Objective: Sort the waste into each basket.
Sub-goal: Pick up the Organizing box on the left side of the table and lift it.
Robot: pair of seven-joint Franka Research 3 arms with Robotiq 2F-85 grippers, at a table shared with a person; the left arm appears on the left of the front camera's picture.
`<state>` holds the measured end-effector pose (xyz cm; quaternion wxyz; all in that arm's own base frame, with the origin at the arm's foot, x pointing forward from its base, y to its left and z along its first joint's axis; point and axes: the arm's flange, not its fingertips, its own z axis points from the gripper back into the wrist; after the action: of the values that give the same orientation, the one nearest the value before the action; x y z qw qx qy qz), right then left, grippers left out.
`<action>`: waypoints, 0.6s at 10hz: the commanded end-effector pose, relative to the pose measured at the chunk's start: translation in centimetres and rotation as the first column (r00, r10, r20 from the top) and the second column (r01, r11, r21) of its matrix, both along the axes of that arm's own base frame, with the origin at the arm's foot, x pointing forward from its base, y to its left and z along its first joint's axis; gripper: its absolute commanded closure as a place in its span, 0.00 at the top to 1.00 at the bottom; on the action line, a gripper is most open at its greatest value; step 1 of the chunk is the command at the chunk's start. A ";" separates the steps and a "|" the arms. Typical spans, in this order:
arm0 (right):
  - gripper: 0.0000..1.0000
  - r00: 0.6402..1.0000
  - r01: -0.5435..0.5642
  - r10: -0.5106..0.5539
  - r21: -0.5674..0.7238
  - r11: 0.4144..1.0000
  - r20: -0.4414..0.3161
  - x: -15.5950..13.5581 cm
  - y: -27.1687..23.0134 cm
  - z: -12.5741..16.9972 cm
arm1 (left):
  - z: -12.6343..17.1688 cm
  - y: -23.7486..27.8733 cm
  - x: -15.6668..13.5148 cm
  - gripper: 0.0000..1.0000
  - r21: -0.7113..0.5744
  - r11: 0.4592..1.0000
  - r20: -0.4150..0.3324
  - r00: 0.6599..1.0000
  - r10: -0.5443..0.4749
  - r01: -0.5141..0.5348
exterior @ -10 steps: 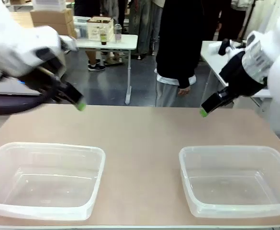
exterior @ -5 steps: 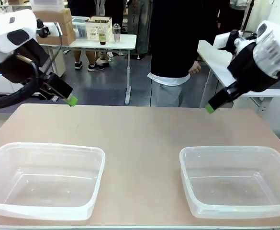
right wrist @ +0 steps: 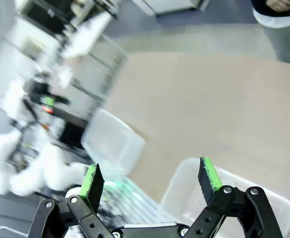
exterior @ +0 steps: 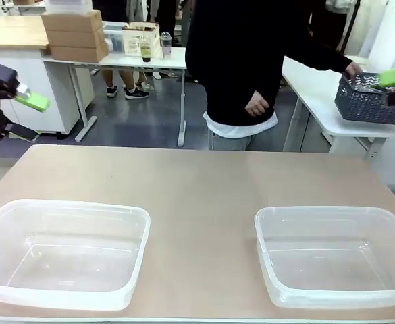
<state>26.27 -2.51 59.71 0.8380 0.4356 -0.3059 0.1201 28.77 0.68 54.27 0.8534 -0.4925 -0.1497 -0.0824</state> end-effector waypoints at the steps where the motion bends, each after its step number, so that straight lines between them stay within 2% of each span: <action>1: 1.00 0.972 0.220 -0.143 0.501 0.837 -0.189 -1.5 -2.6 -7.5 | -2.5 2.1 0.1 1.00 -0.213 0.959 -0.091 0.981 0.174 -0.190; 2: 1.00 0.965 0.250 -0.168 0.528 0.812 -0.199 -1.5 -3.6 -8.5 | -3.0 3.3 0.4 1.00 -0.235 0.936 -0.136 0.963 0.234 -0.261; 3: 1.00 0.947 0.314 -0.239 0.457 0.832 -0.214 -1.7 -4.0 -9.1 | -3.6 3.7 1.0 1.00 -0.096 0.931 -0.157 0.929 0.334 -0.351; 4: 1.00 0.989 0.117 -0.083 0.314 0.942 -0.119 0.8 -6.7 -2.3 | -1.2 4.9 1.0 1.00 -0.194 0.963 -0.120 0.978 0.168 -0.189; 6: 1.00 0.989 0.117 -0.083 0.314 0.942 -0.119 0.8 -6.7 -2.3 | -1.2 4.9 1.0 1.00 -0.194 0.963 -0.120 0.978 0.168 -0.189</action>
<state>27.36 -9.34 56.72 0.7732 0.5662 -0.2848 -0.0224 29.99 5.69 52.62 0.8150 -0.5564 -0.1506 0.0586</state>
